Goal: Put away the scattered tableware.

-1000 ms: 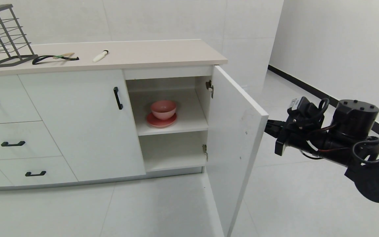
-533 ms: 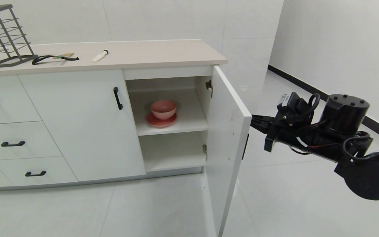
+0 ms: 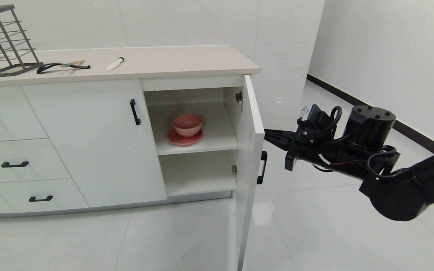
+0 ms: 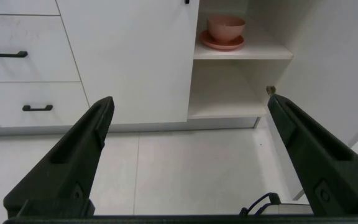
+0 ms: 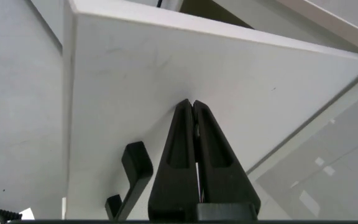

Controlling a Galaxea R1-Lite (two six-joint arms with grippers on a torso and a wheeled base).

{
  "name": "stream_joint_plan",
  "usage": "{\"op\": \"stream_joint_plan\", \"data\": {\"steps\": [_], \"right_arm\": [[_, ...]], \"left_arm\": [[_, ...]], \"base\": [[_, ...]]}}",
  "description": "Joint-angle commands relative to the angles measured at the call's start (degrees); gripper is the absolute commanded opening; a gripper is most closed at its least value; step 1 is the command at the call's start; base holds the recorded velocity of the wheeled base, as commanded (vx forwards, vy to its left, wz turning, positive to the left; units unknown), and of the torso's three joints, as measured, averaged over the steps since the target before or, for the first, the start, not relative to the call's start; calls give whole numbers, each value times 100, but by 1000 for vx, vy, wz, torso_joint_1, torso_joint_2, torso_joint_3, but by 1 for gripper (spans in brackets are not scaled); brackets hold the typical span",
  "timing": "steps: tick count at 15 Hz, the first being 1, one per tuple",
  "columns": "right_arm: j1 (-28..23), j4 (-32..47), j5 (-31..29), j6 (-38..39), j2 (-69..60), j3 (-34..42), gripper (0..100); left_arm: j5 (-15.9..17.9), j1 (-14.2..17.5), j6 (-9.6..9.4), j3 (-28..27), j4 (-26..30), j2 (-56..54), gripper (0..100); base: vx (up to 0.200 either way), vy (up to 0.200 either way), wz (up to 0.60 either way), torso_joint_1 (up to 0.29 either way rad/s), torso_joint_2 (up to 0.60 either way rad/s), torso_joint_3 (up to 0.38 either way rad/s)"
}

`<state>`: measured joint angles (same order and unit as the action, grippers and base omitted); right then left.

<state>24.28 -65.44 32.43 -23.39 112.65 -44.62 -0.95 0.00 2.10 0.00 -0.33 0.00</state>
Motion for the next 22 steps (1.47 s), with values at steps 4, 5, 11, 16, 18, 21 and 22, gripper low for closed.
{"op": "stream_joint_plan", "data": {"steps": [4,5,11,16,18,21,22], "right_arm": [[200,5,9,1,345,-443,0],[235,5,9,1,442,-557,0],[411,-4,18,1,978,-1207,0],[569,-4,18,10,1365,-1655,0],[595,-4,18,10,1505,-1875,0],[613,-13,27,10,1760,-2306,0],[648,-22,27,10,1848,-2394,0]], "left_arm": [[-2,0,1,0,-2,0,100],[-2,0,1,0,-2,0,100],[-2,0,1,0,-2,0,100],[-2,0,1,0,-2,0,100],[-2,0,1,0,-2,0,100],[-2,0,1,0,-2,0,100],[-2,0,1,0,-2,0,100]], "base": [[0,0,0,0,0,0],[0,0,0,0,0,0],[0,0,0,0,0,0],[0,0,0,0,0,0],[0,0,0,0,0,0],[0,0,0,0,0,0],[0,0,0,0,0,0]]}}
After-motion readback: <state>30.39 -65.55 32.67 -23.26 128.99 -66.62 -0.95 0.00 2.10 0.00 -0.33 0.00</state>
